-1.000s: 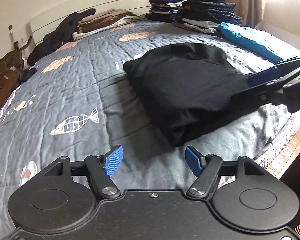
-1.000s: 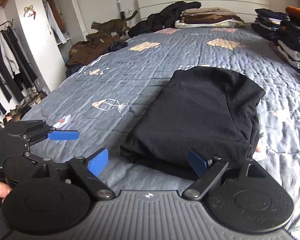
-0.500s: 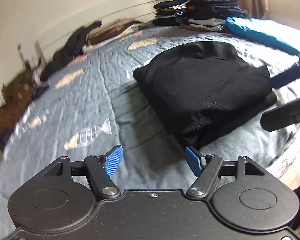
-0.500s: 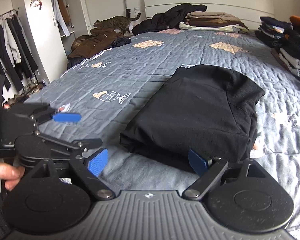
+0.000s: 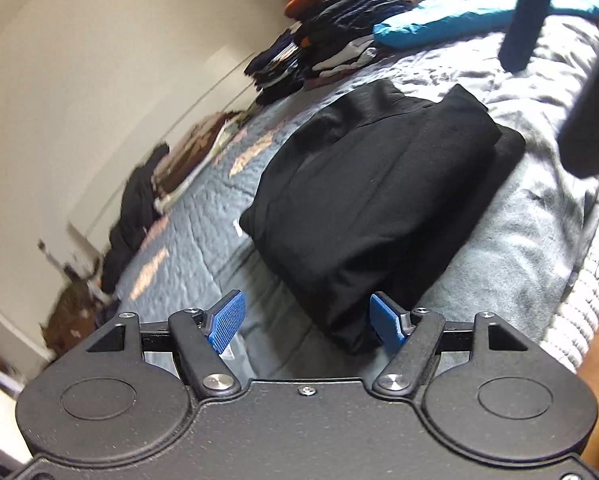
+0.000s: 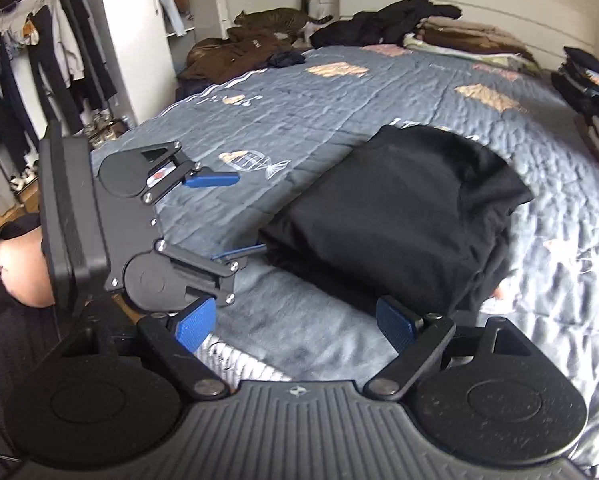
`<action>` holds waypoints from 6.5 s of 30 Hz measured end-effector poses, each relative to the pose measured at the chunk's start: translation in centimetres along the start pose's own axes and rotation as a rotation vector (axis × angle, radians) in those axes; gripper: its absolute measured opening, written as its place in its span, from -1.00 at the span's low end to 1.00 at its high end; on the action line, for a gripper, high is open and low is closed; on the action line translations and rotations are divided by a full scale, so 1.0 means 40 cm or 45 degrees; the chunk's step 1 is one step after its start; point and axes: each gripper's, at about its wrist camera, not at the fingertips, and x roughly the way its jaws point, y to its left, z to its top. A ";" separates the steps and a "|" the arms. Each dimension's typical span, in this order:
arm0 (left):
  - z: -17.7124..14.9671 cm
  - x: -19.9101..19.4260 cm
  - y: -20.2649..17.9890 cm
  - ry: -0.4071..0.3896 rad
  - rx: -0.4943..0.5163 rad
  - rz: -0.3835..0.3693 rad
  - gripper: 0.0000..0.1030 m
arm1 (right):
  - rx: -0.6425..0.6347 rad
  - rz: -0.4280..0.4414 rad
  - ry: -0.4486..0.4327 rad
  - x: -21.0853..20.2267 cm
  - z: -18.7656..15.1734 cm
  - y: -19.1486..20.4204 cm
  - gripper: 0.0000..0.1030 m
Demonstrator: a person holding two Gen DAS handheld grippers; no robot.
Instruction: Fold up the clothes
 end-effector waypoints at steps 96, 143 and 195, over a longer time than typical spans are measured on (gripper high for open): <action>-0.039 0.052 -0.106 -0.064 0.615 0.039 -0.01 | -1.076 -0.109 0.351 0.200 0.019 -0.110 -0.39; 0.053 -0.033 -0.015 -0.146 0.139 -0.011 0.42 | 0.749 0.143 0.140 0.308 0.205 -0.663 0.77; 0.066 -0.144 0.011 0.068 -0.200 0.108 0.69 | 0.458 0.317 0.064 0.163 0.080 -0.457 0.41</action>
